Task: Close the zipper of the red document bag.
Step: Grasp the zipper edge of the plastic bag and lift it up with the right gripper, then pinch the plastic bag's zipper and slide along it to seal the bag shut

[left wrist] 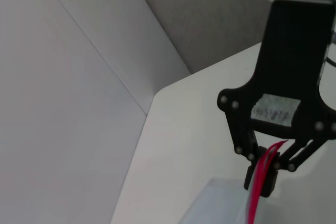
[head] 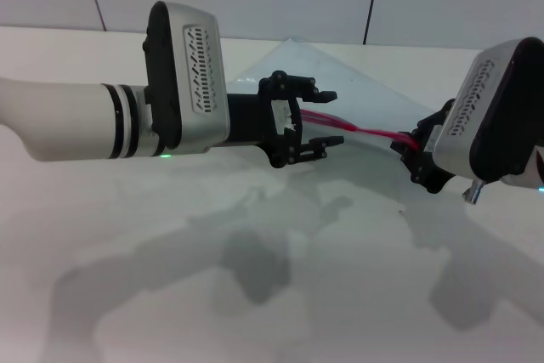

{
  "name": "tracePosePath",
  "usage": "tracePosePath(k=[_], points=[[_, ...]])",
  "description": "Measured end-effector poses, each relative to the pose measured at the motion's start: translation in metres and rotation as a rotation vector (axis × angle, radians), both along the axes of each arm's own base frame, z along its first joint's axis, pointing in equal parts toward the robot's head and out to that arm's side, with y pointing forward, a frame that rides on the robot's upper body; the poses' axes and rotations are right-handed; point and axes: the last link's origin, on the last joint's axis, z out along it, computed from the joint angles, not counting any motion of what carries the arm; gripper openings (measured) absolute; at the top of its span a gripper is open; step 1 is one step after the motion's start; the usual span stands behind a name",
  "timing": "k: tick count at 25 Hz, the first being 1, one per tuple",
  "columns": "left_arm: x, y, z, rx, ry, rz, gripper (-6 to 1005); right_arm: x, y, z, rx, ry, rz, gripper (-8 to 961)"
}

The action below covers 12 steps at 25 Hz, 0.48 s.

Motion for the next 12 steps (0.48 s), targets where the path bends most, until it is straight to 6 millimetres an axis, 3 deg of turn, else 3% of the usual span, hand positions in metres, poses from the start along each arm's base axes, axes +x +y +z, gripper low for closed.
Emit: tracePosePath(k=[12], points=[[-0.0047, 0.0037, -0.005, 0.002, 0.004, 0.015, 525, -0.0062, -0.0016, 0.0014, -0.005, 0.004, 0.014, 59]])
